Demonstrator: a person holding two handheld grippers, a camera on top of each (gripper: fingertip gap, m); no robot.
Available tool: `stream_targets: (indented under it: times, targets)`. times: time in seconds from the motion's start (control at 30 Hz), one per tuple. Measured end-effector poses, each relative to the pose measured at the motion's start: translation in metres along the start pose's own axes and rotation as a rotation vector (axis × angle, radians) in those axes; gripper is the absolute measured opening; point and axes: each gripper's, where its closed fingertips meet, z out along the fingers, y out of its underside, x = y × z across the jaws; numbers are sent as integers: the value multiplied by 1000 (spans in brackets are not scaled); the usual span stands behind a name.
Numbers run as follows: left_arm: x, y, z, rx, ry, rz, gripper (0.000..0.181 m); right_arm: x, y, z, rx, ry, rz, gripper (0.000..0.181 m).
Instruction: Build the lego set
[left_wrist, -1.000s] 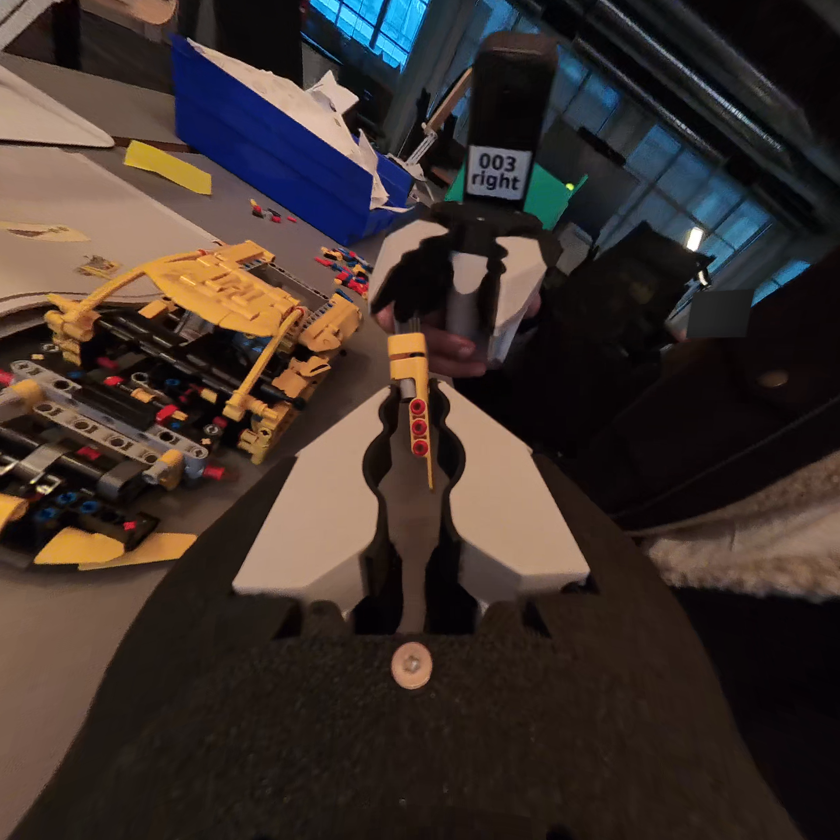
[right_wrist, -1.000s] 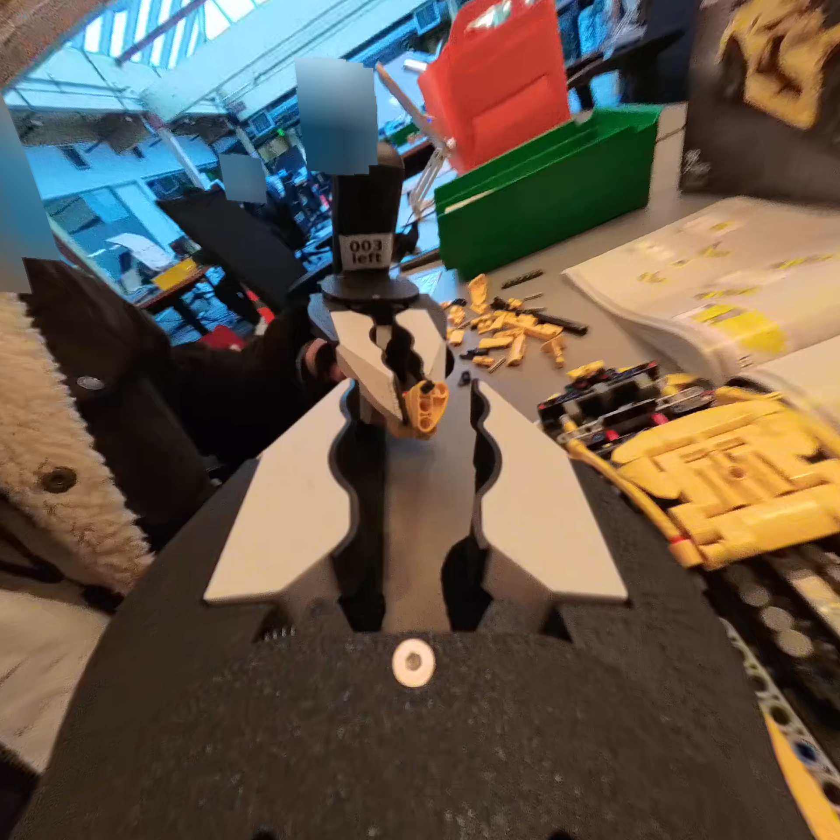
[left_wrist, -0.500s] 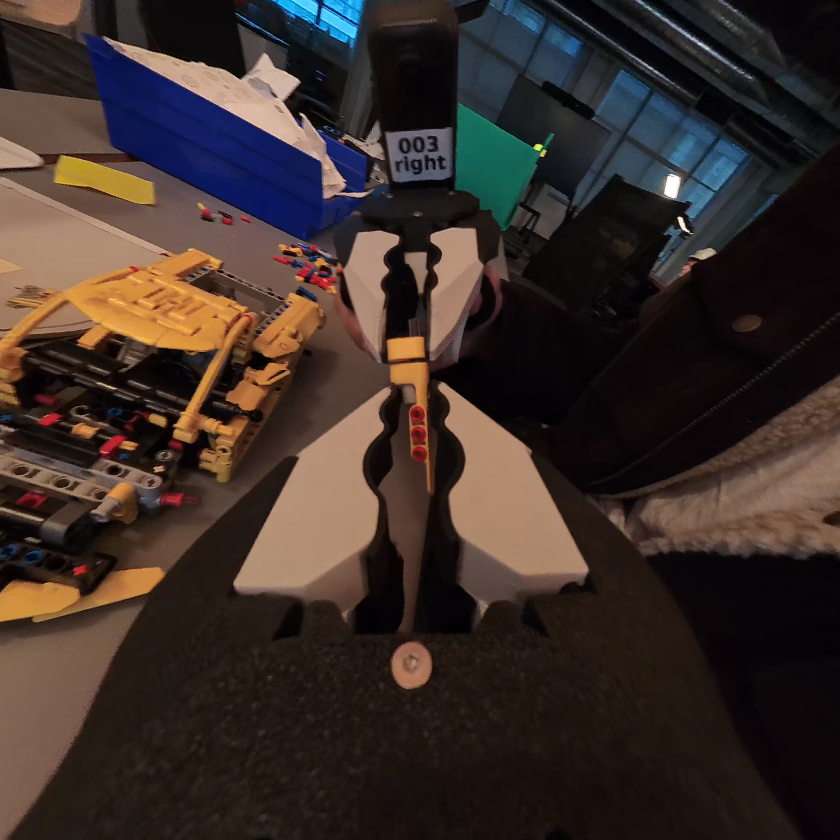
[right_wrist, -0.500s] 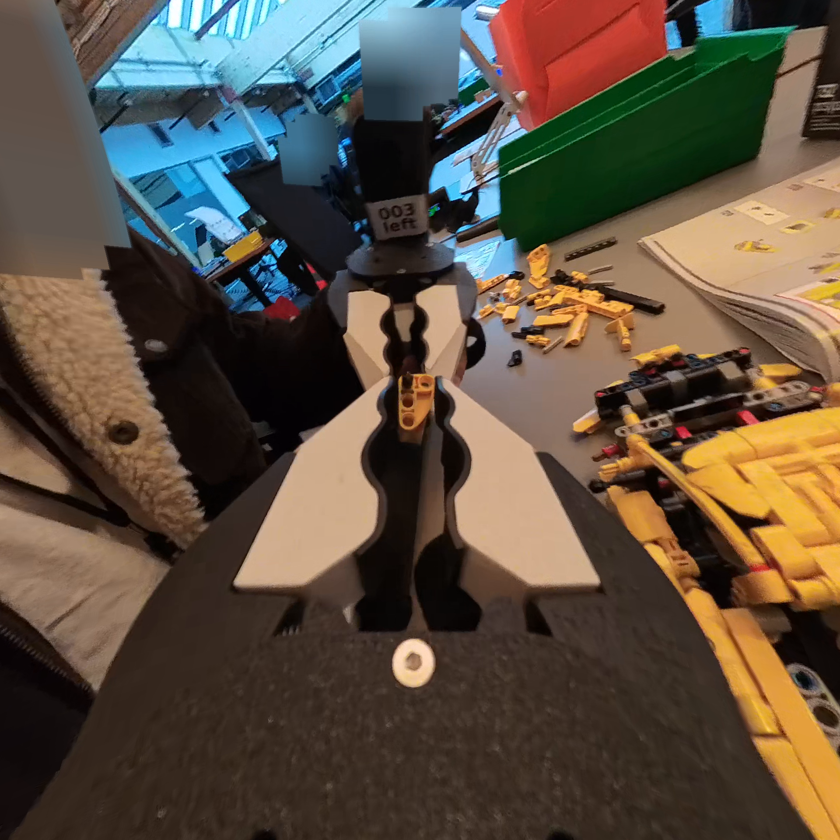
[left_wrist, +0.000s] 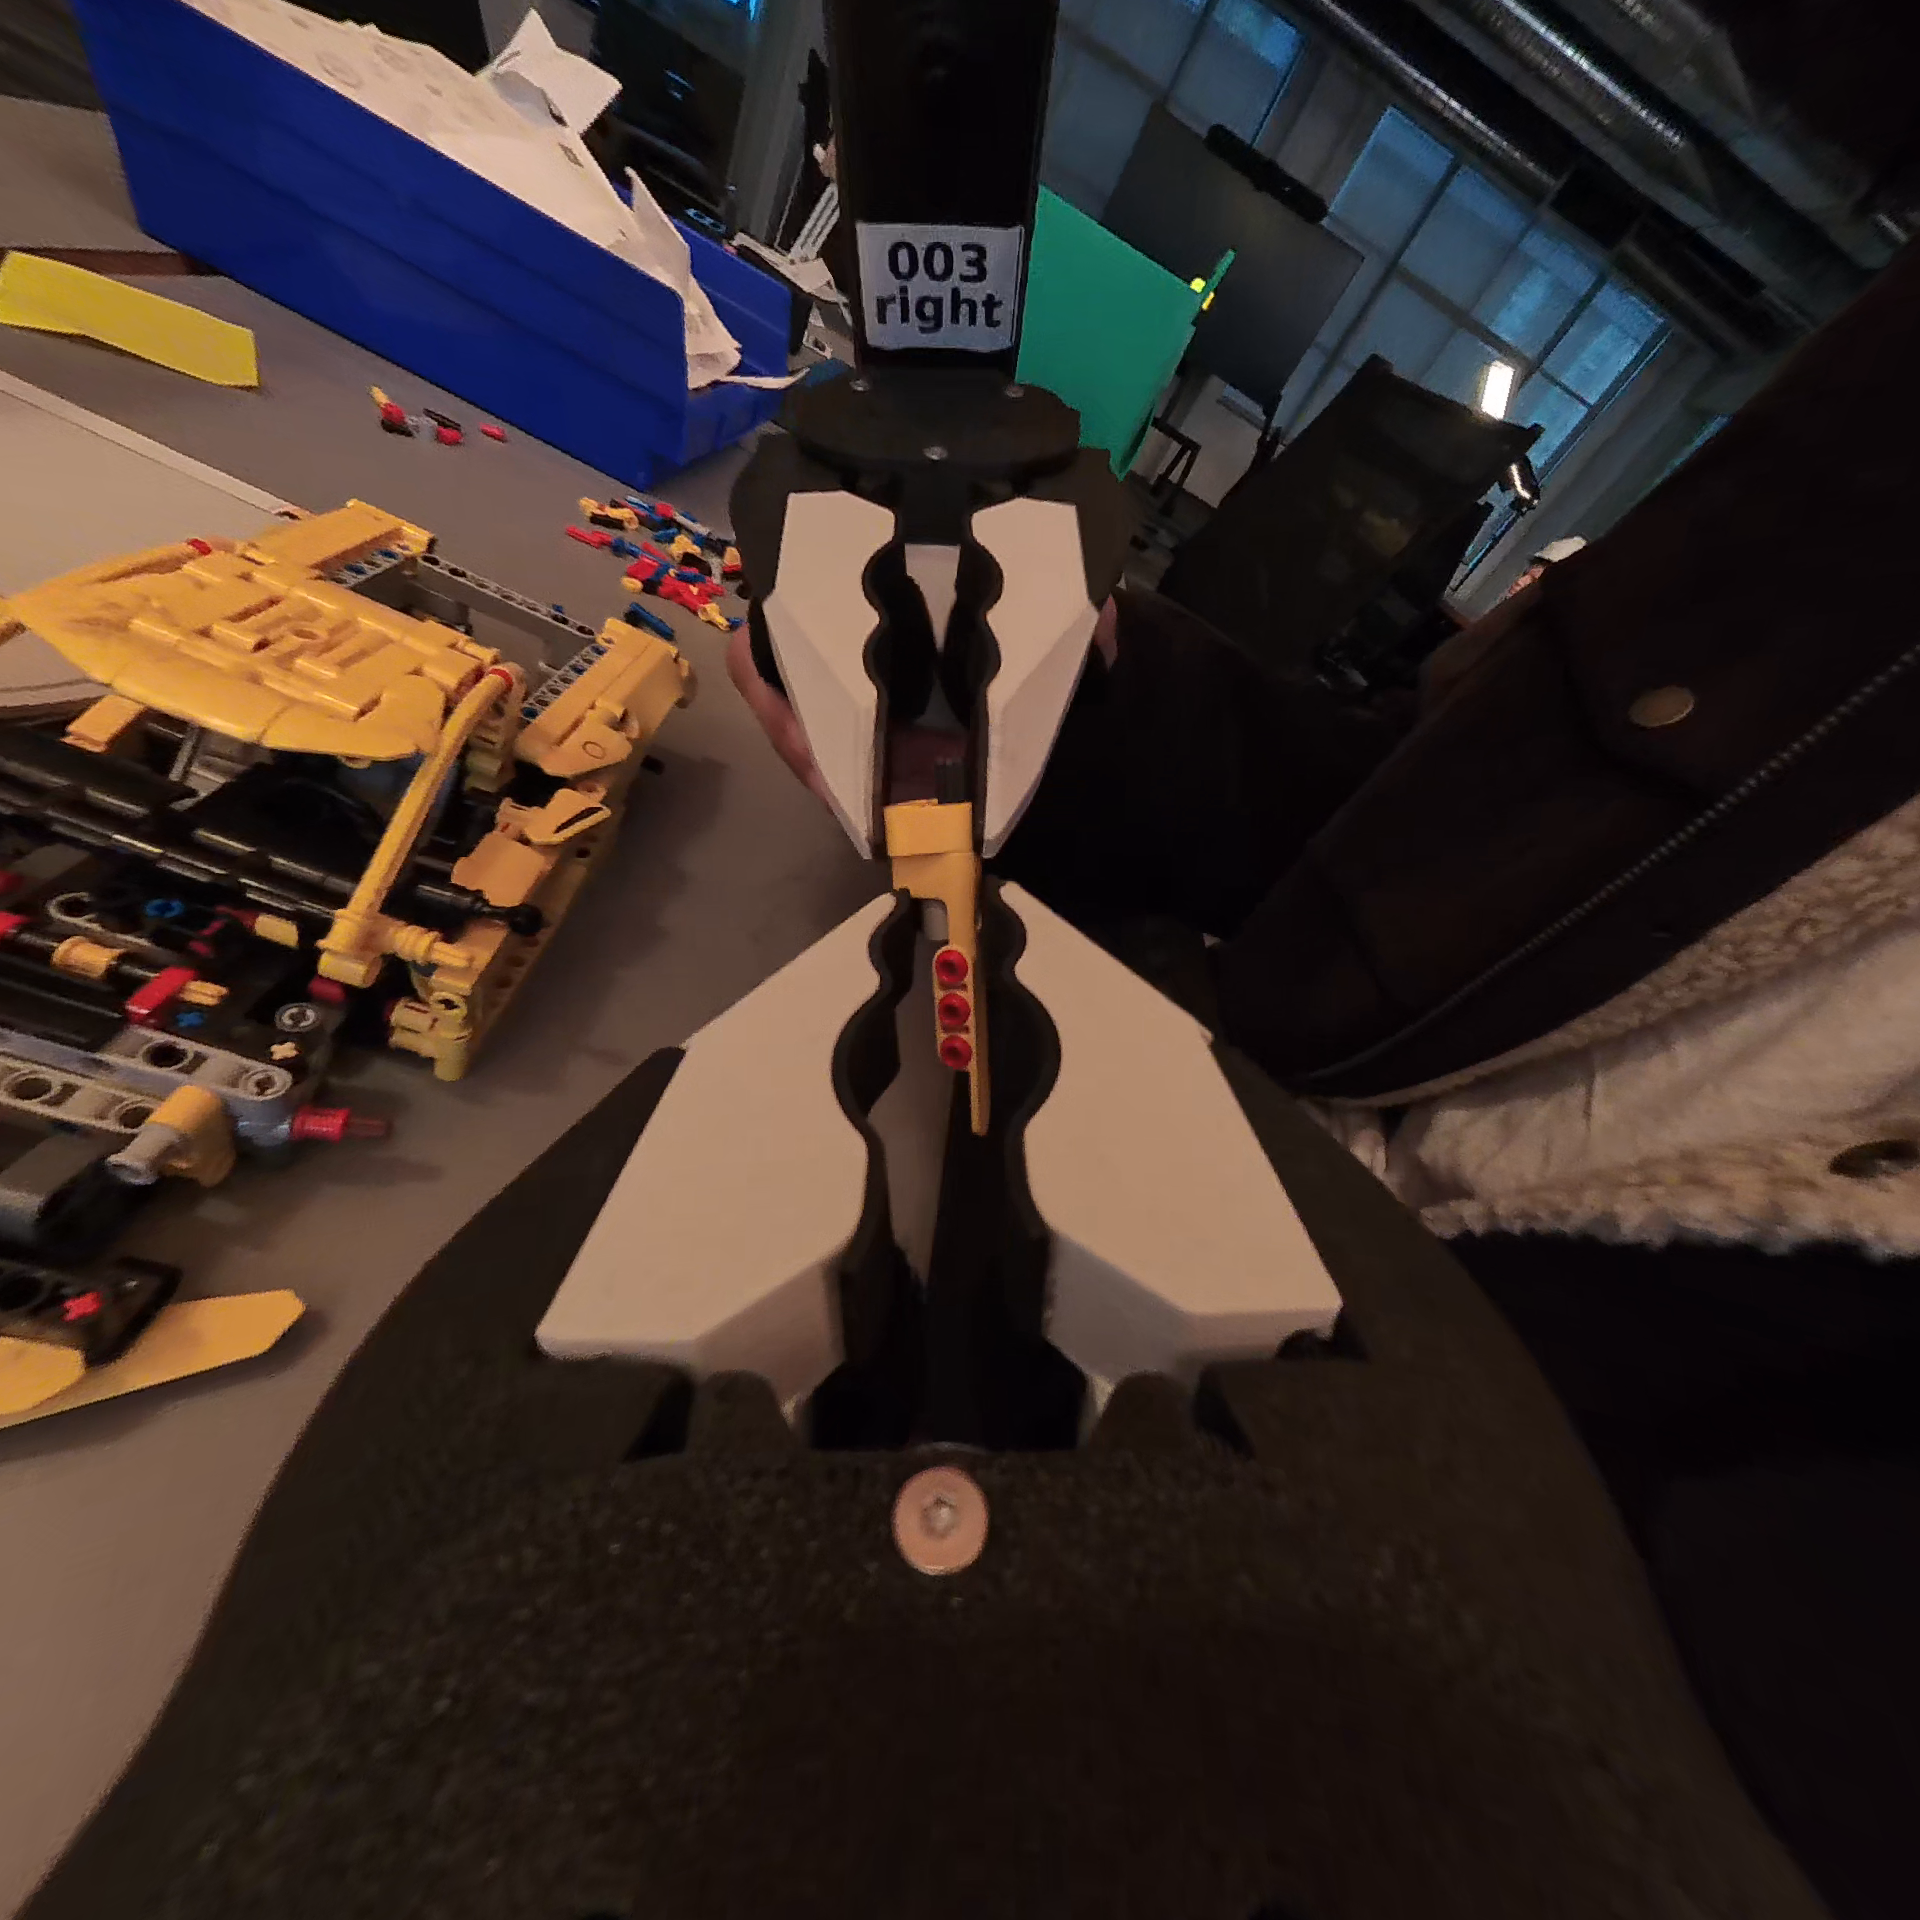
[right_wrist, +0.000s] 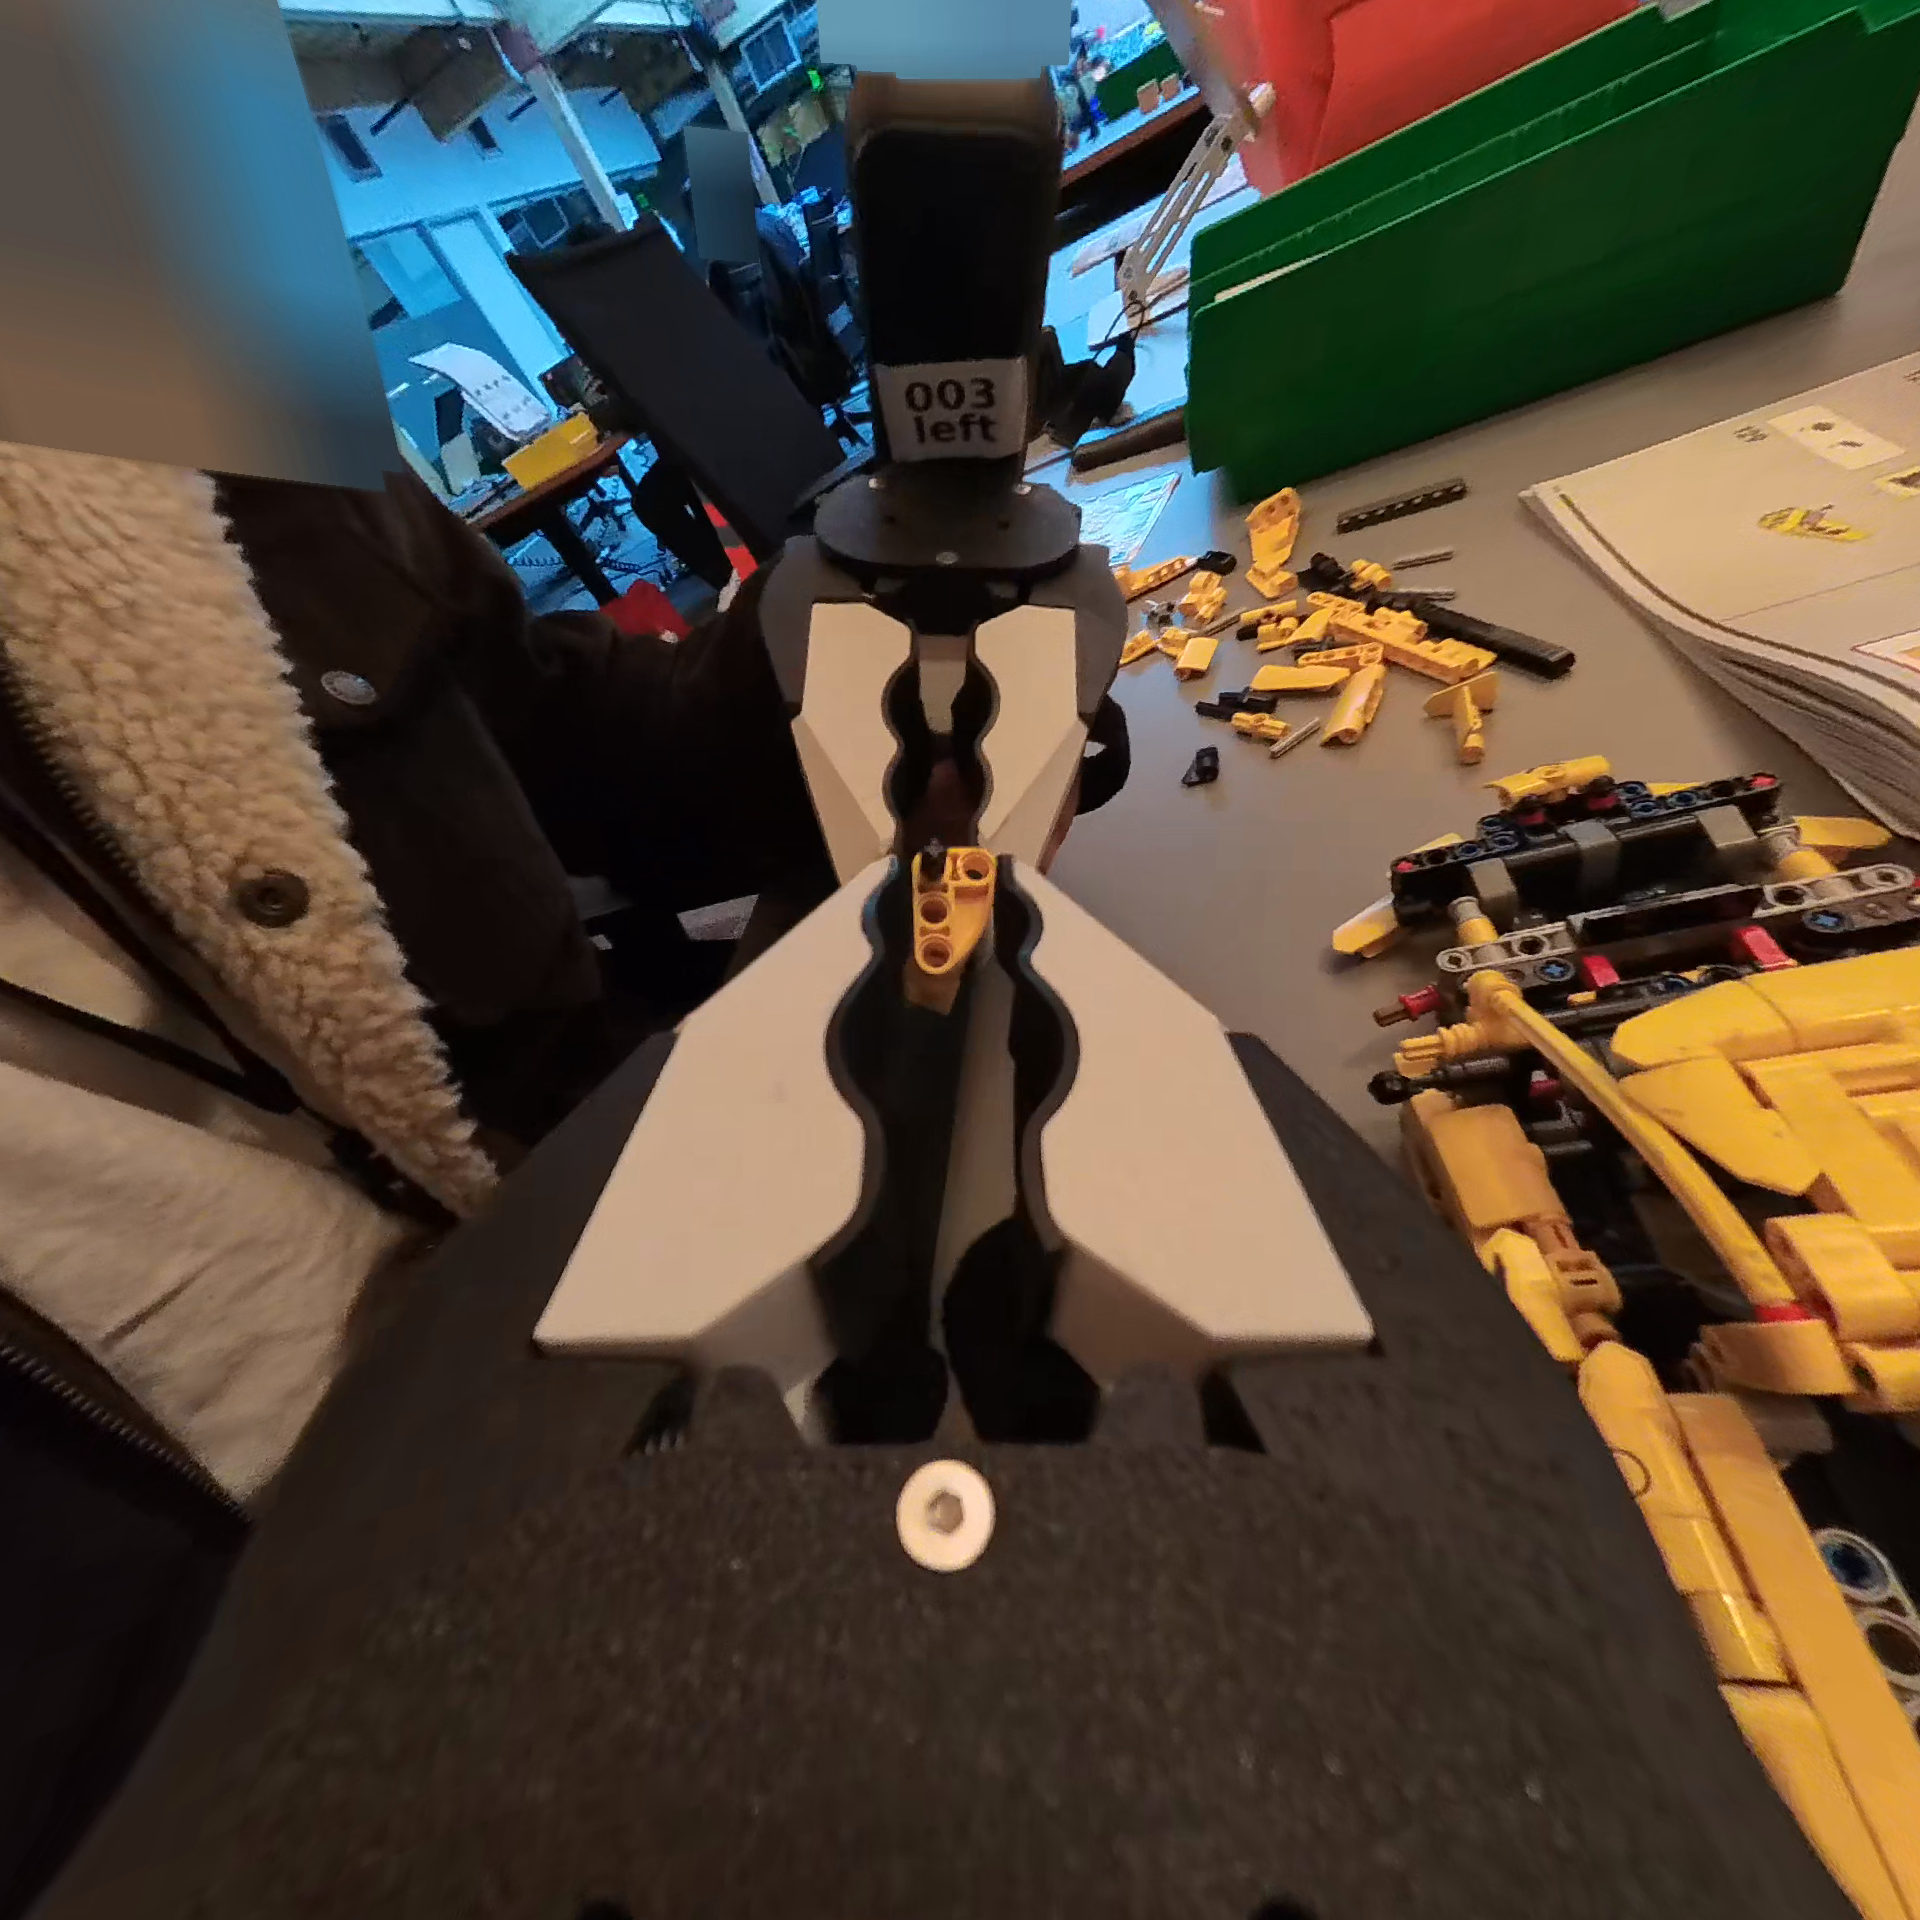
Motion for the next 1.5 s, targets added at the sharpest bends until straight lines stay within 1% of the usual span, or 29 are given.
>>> stream_targets:
  times: [0.03,0.07,0.1,0.2,0.27,0.43,0.53,0.57,0.6,0.63,0.73,0.8,0.87,0.9,0.97,1.03,1.07,1.13,1.17,1.23,1.37,1.43,1.5]
  targets:
    - [-3,1,0,-8,-32,23,10,4,1,0,-6,26,0,15]
    - [-11,2,1,-17,-106,78,11,11,1,-1,-6,65,12,15]
    - [-14,3,1,-30,-147,119,11,11,2,-1,-5,66,20,15]
    - [-20,3,1,-43,-221,179,11,16,2,-2,-10,112,-1,15]
    - [-19,1,1,-36,-223,190,11,15,0,-3,7,95,13,15]
    - [-14,-2,1,-14,-195,199,12,11,-5,-3,33,80,-23,15]
    - [-17,-8,-1,14,-231,252,13,13,-12,-5,73,106,-50,14]
    - [-16,-13,-3,41,-250,296,13,11,-15,-7,92,105,-65,19]
    - [-15,-18,-5,69,-264,336,13,11,-18,-9,115,106,-76,31]
    - [-15,-21,-8,88,-282,367,13,10,-20,-11,128,110,-83,36]
    - [-10,-20,-8,88,-259,413,13,6,-18,-10,101,113,-117,31]
    - [-2,-24,-7,120,-225,456,13,-1,-24,-8,131,106,-156,25]
    - [5,-30,-9,169,-205,499,13,-6,-25,-7,125,97,-180,22]
    - [6,-31,-9,185,-202,517,13,-9,-26,-7,129,86,-186,18]
    - [9,-34,-9,214,-199,556,13,-12,-28,-8,134,110,-233,16]
    - [8,-34,-9,228,-214,562,13,-11,-29,-9,115,175,-321,13]
    - [5,-34,-10,227,-220,536,13,-9,-30,-9,105,223,-379,13]
    - [-1,-34,-14,211,-222,449,16,-3,-32,-11,81,350,-505,13]
    - [-5,-35,-17,216,-226,401,21,1,-32,-12,58,409,-570,13]
    - [-8,-39,-24,251,-193,310,27,11,-31,-15,-11,555,-700,13]
    - [-16,-45,-31,303,-163,178,28,25,-31,-19,-180,847,-1021,13]
    - [-23,-46,-34,319,-162,113,30,22,-35,-17,-201,936,-1141,13]
    - [-22,-48,-34,331,-145,91,33,19,-37,-13,-196,983,-1199,13]
